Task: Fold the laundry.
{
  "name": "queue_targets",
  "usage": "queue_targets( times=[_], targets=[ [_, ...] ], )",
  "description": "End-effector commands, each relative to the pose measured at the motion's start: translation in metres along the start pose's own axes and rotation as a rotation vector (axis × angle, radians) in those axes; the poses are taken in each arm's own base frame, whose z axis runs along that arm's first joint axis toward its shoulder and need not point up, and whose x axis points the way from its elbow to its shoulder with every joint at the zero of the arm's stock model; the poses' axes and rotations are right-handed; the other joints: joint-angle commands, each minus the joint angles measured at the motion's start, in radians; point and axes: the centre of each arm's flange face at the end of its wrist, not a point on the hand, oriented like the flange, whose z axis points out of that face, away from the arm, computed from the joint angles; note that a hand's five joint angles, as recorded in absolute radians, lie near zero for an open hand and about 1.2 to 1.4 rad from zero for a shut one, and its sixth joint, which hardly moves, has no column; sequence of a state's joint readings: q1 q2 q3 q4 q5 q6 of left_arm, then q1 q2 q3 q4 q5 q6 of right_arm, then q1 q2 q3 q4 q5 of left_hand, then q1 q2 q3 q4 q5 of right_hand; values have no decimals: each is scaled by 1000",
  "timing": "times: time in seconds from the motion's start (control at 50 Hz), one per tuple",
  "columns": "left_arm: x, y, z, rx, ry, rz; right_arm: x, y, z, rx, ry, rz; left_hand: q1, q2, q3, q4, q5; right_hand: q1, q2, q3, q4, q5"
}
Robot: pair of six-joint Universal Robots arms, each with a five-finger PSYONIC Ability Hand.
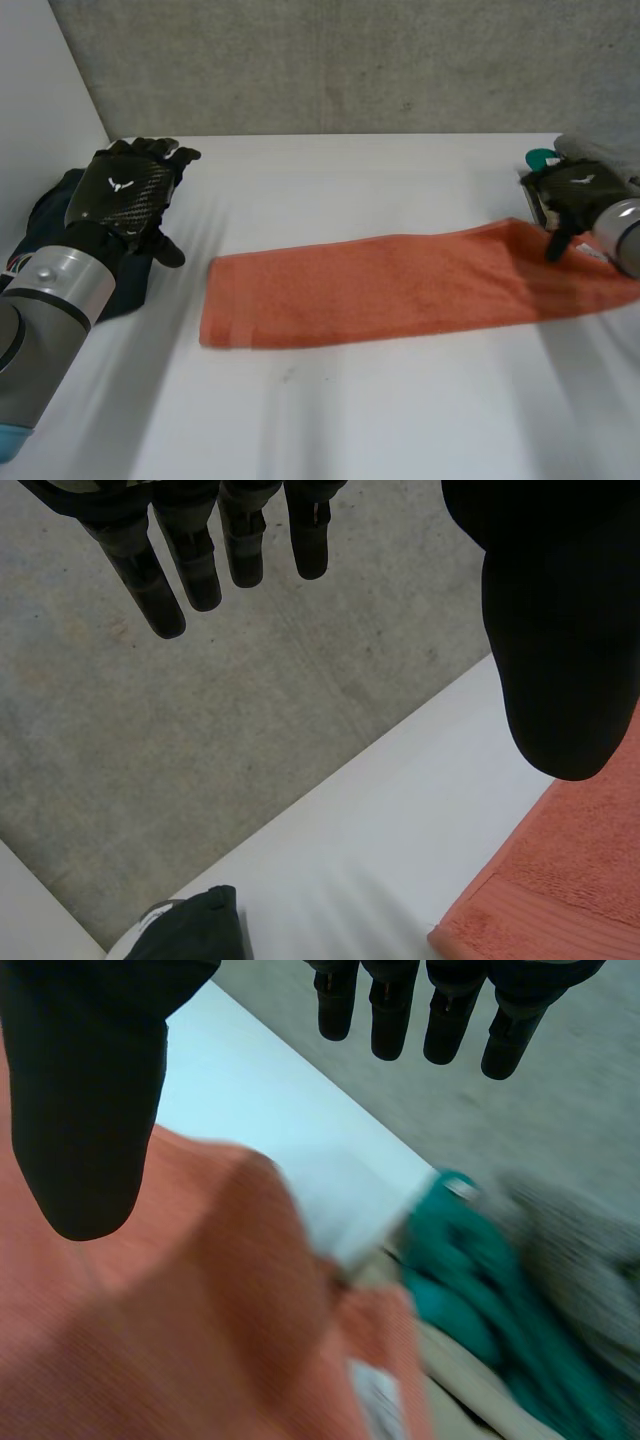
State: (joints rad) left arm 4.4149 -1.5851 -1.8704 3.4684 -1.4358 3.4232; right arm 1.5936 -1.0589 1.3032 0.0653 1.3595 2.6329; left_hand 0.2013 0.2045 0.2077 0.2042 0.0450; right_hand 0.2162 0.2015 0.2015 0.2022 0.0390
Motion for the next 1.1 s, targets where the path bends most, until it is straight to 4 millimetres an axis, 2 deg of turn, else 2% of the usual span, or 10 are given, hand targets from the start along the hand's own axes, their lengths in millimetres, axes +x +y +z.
queue_targets(
  times=[0.02,0.16,0.32,0.4,0.68,0.8,0.86,0.96,1.02,1.1],
  targets=[
    [3,-3,-4,-12,11,-3,67,18,-1,-133,218,-82,-27,-30,-33,-30,-45,-39,-24,-24,-25,-36],
    [4,-1,-4,-15,14,-2,93,57,-2,-236,104,-197,-27,-30,-33,-30,-45,84,99,99,98,87],
    [9,2,-5,-25,31,-2,99,94,15,-224,50,-253,-27,-30,-33,-30,-45,129,143,143,143,131],
    [13,3,-5,-28,43,-3,100,104,23,-181,63,-270,-27,-30,-33,-30,-45,164,179,179,178,166],
    [17,3,-5,-27,50,-1,86,109,29,-84,-15,-190,-27,-30,-33,-30,-45,363,378,378,377,366],
    [18,3,-5,-30,52,0,81,120,33,-103,-27,-192,-27,-30,-33,-30,-45,419,434,434,433,422],
    [18,4,-5,-32,51,2,80,125,35,-117,-20,-205,-27,-30,-33,-30,-45,525,539,539,539,527],
    [18,4,-6,-35,52,1,87,128,39,-123,38,-220,-27,-30,-33,-30,-45,1179,1194,1194,1193,1181],
    [18,4,-6,-35,52,1,92,126,39,-124,79,-213,-27,-30,-33,-30,-45,1180,1195,1195,1194,1183],
    [15,4,-6,-36,43,3,92,111,33,-99,114,-229,-27,-30,-33,-30,-45,1180,1195,1195,1194,1183]
  ],
)
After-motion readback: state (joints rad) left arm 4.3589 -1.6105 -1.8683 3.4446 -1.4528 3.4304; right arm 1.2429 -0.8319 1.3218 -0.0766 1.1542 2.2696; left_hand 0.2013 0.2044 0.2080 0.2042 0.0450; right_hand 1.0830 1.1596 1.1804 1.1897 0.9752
